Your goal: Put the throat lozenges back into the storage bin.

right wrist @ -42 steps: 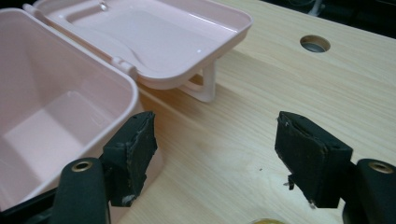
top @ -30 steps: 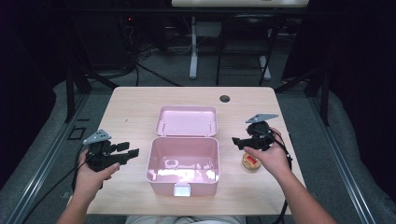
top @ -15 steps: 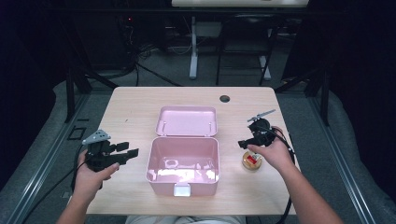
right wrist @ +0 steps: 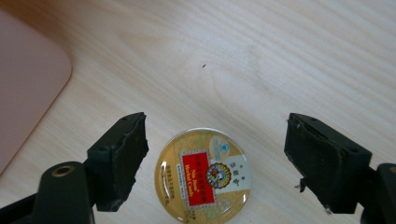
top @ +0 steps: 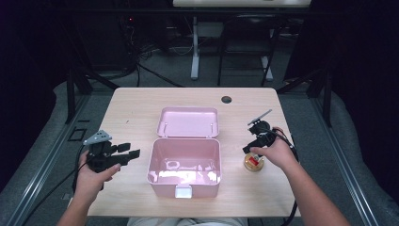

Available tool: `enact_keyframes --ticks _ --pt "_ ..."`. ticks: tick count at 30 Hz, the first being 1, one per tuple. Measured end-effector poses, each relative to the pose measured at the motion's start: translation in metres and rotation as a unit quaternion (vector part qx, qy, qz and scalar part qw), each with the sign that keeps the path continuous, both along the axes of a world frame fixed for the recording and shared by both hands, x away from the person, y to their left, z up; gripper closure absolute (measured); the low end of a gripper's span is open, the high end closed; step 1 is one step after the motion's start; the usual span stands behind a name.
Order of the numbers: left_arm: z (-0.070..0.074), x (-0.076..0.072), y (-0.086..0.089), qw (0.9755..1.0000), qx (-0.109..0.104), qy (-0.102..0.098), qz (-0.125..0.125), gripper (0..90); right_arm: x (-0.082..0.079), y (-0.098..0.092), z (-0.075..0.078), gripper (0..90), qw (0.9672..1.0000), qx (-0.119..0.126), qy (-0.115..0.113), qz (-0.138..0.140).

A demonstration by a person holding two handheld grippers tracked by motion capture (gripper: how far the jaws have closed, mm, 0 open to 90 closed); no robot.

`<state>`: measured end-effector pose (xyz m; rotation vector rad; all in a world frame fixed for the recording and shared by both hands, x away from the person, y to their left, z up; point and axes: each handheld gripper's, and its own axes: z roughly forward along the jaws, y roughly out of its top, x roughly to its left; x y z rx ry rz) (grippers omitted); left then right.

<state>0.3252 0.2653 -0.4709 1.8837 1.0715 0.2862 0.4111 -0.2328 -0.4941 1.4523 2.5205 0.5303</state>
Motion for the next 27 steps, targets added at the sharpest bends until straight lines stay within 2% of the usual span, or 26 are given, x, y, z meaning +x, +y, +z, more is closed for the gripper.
enact_keyframes --ticks 11,15,23,27 --pt "0.000 0.001 0.001 1.0000 -0.002 0.000 0.001 43.3 -0.001 0.005 -0.009 18.3 0.9985 -0.022 0.044 0.025" --pt "-0.002 0.002 0.000 1.0000 0.000 0.002 0.000 43.1 -0.003 0.007 -0.013 16.7 0.9974 -0.036 0.051 0.035" --pt "-0.002 0.002 0.000 1.0000 0.000 0.005 0.000 42.9 -0.005 0.008 -0.025 14.3 0.9959 -0.050 0.068 0.032" --pt "-0.003 0.003 -0.001 1.0000 0.000 0.005 -0.001 42.9 -0.005 0.008 -0.029 14.1 0.9957 -0.048 0.072 0.032"
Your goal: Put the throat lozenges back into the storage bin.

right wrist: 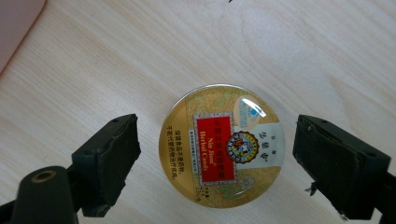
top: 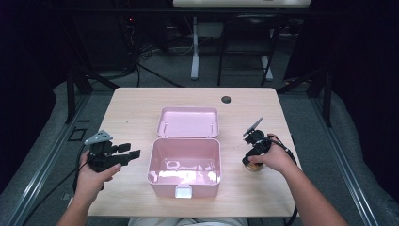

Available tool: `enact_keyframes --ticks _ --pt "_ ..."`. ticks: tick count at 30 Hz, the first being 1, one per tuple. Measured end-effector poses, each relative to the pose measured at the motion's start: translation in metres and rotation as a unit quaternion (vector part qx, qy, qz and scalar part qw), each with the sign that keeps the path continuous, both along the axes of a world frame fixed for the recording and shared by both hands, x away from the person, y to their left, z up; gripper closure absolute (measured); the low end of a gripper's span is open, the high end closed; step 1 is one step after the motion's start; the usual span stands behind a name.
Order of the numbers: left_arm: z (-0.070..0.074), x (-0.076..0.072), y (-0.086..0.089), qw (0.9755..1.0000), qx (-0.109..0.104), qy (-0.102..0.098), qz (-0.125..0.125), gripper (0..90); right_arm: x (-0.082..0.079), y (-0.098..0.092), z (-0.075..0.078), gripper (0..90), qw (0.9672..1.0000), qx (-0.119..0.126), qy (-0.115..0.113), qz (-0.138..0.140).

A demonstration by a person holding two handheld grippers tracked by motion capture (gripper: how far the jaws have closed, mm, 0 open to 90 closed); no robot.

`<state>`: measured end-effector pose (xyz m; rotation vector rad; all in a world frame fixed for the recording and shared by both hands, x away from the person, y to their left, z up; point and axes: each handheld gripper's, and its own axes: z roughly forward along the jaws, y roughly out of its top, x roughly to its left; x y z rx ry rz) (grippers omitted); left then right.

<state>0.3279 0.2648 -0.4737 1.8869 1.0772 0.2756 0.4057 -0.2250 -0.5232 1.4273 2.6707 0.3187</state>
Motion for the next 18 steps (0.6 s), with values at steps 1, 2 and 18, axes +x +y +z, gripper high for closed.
enact_keyframes --ticks 1,2,18 --pt "0.000 0.000 0.000 1.0000 0.001 0.001 0.000 42.9 0.000 0.000 -0.001 14.1 1.0000 -0.005 0.006 0.001" --pt "-0.001 0.000 0.000 1.0000 0.001 0.001 0.001 42.9 0.000 0.000 -0.003 14.1 0.9999 -0.008 0.007 0.001" --pt "-0.001 0.000 -0.001 1.0000 0.002 0.001 -0.001 42.9 0.006 -0.002 -0.022 14.9 0.9992 -0.016 0.035 -0.010"
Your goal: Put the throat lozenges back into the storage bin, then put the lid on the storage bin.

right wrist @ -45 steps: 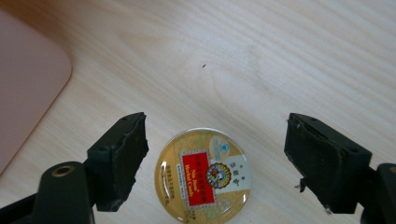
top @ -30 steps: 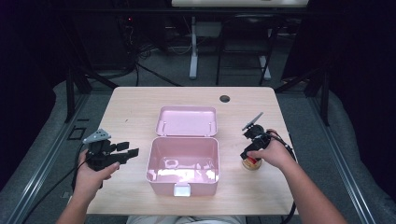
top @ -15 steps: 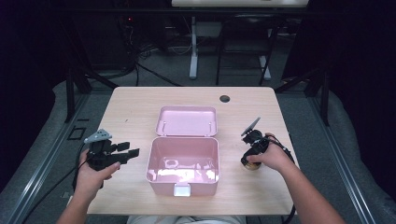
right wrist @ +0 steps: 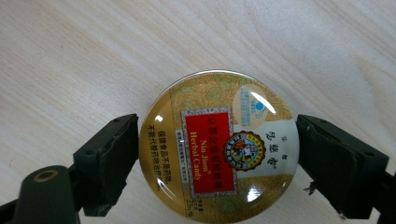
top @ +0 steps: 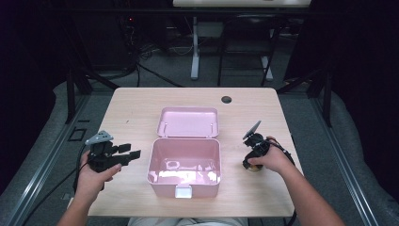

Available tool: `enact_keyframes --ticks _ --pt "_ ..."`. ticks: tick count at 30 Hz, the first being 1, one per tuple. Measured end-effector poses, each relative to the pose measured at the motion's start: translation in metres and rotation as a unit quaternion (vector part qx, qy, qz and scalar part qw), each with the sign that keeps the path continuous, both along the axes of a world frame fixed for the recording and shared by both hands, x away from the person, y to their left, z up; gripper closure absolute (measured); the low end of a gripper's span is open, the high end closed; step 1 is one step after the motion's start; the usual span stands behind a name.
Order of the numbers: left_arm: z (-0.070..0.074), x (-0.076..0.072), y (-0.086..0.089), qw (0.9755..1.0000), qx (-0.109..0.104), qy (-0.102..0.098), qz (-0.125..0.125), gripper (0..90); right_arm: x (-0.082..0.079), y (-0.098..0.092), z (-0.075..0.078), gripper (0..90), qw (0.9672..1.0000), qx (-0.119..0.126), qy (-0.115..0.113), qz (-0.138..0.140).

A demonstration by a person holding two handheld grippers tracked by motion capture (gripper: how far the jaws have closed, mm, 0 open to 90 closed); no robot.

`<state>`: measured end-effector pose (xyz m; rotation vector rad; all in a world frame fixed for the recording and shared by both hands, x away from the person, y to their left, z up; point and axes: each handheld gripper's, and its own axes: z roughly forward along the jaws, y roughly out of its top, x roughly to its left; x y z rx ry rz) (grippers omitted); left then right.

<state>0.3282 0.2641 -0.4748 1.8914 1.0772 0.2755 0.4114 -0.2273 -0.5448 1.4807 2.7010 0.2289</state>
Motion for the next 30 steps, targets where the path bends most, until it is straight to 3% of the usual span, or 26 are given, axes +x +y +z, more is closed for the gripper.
enact_keyframes --ticks 5,8,30 --pt "0.0004 0.0008 0.0002 1.0000 -0.003 0.001 0.000 42.8 0.0011 -0.0015 -0.0031 17.8 1.0000 0.006 -0.004 0.002" --pt "-0.0004 0.0013 0.0001 1.0000 0.000 0.002 -0.001 42.7 0.0018 -0.0019 -0.0020 18.5 1.0000 0.008 0.005 -0.001" --pt "-0.0018 0.0029 -0.0010 1.0000 -0.003 0.004 -0.001 42.7 0.0006 0.0013 -0.0045 19.6 0.9999 -0.006 0.010 0.002"
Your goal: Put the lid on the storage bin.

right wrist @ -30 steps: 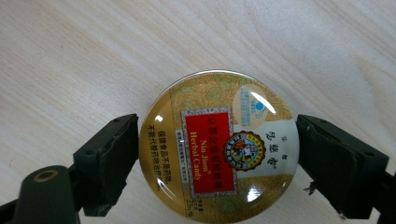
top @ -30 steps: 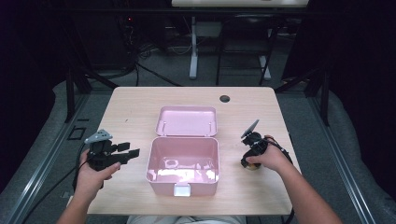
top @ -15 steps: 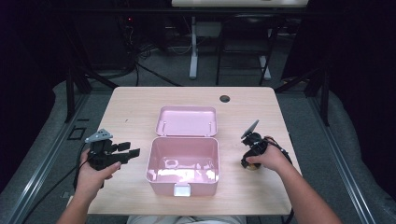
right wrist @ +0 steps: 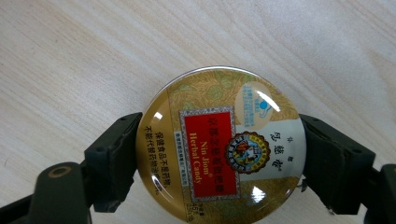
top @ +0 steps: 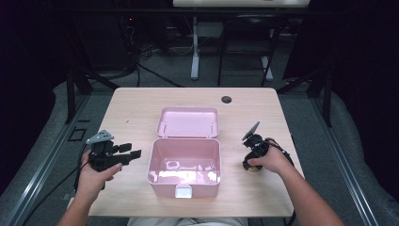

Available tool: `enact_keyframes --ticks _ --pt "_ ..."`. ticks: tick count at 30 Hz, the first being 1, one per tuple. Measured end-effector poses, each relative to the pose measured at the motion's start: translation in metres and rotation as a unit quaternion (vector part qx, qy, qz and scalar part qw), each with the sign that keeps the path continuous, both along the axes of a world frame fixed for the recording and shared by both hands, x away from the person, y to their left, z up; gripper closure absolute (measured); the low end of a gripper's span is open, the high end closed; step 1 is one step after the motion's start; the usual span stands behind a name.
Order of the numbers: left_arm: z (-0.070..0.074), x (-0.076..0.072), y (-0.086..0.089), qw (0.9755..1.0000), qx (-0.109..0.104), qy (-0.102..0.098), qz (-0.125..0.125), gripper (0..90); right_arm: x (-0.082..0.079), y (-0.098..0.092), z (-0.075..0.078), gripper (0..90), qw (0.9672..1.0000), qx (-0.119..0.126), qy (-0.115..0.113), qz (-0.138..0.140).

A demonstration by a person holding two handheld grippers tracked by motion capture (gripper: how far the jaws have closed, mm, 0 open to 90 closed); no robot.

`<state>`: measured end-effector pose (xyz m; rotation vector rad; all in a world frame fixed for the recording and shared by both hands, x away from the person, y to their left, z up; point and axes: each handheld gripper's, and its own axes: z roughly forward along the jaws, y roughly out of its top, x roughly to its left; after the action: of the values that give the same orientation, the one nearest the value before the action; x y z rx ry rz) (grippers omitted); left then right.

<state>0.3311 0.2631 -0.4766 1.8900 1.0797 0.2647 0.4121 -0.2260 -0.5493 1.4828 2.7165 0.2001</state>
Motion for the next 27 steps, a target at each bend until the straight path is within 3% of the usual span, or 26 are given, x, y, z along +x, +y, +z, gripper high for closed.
enact_keyframes --ticks 10,27 --pt "-0.001 0.001 0.000 1.0000 0.001 0.002 -0.002 42.8 0.000 0.001 0.004 19.7 1.0000 0.004 -0.002 0.006" --pt "0.000 0.000 0.001 1.0000 0.004 0.000 0.000 42.7 -0.001 0.020 0.044 19.8 0.9987 -0.008 -0.012 0.048"
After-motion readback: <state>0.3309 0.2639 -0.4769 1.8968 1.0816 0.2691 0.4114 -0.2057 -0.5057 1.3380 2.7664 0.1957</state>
